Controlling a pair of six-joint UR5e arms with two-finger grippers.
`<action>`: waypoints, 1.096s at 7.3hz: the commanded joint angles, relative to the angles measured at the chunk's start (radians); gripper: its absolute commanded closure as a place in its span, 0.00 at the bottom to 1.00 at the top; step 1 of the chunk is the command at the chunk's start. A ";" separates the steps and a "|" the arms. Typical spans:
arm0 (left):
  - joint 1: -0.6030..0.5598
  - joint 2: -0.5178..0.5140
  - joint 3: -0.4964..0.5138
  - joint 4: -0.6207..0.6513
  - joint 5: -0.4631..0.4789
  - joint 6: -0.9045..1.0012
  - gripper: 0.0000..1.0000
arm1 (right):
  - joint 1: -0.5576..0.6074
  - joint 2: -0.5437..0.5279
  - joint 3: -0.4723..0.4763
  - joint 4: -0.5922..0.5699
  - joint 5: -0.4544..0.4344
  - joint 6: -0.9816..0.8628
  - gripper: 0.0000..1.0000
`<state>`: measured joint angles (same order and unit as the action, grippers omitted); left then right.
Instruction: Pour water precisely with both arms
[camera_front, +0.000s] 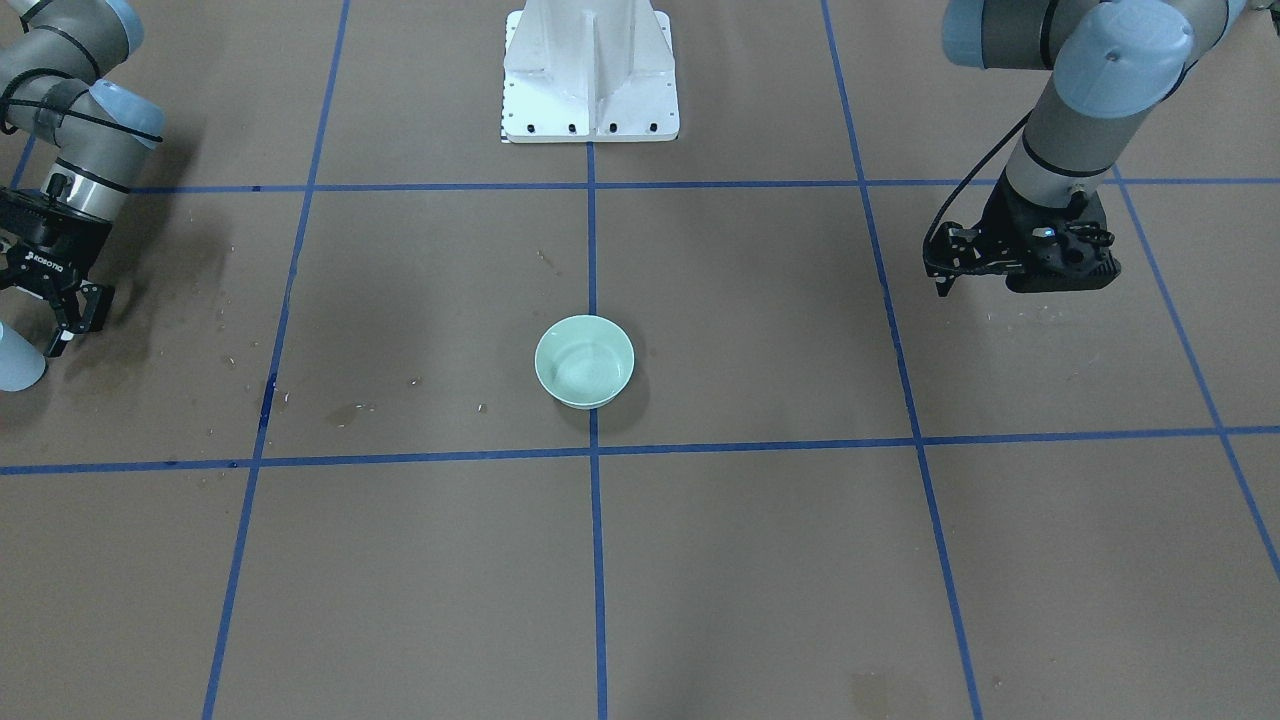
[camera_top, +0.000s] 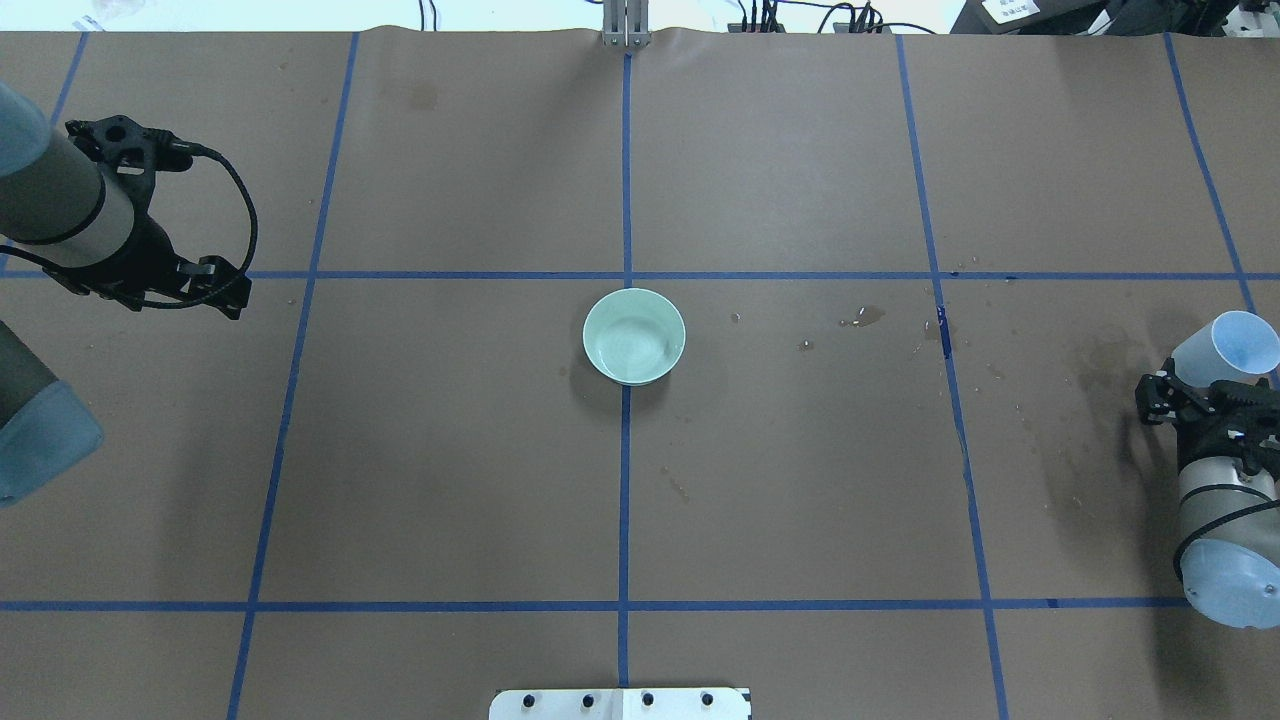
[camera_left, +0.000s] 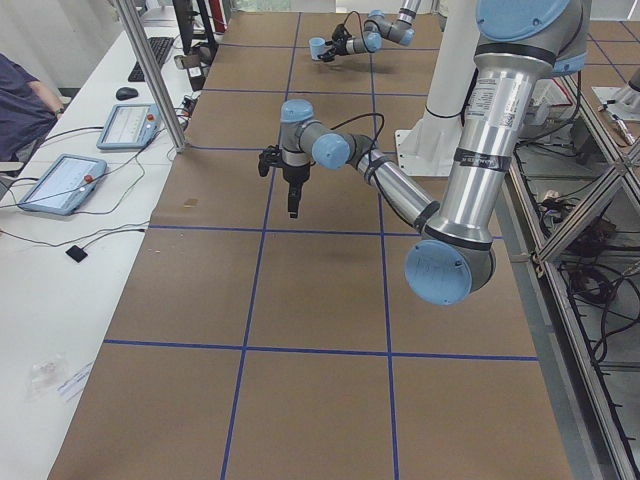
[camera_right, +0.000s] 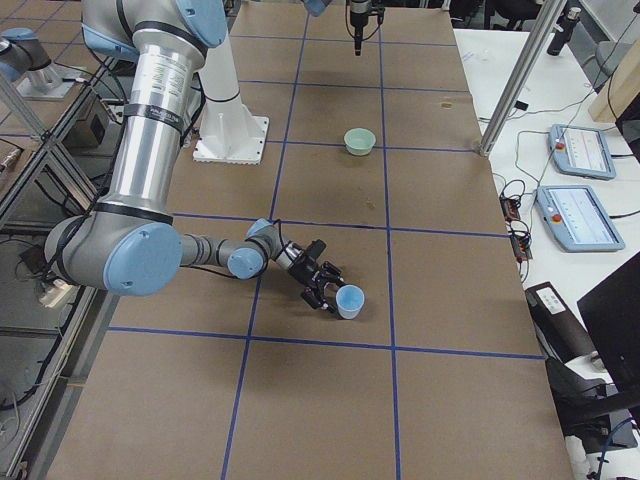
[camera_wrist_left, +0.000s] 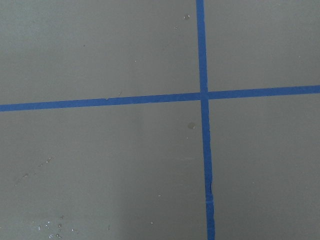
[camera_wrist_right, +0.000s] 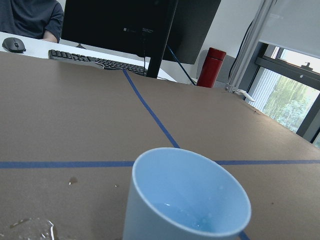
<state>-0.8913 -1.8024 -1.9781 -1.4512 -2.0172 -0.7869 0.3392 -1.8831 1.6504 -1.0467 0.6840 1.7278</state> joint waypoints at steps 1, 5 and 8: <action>0.000 0.000 0.004 0.000 0.000 0.000 0.00 | 0.004 0.009 -0.008 0.000 0.002 -0.013 0.01; 0.000 -0.002 0.004 0.000 0.000 -0.003 0.00 | 0.032 0.007 -0.012 0.000 0.006 -0.016 0.01; 0.000 -0.002 0.004 0.002 0.000 -0.003 0.00 | 0.058 0.007 -0.023 0.000 0.008 -0.030 0.01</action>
<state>-0.8913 -1.8039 -1.9742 -1.4508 -2.0172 -0.7899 0.3852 -1.8760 1.6315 -1.0462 0.6906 1.7029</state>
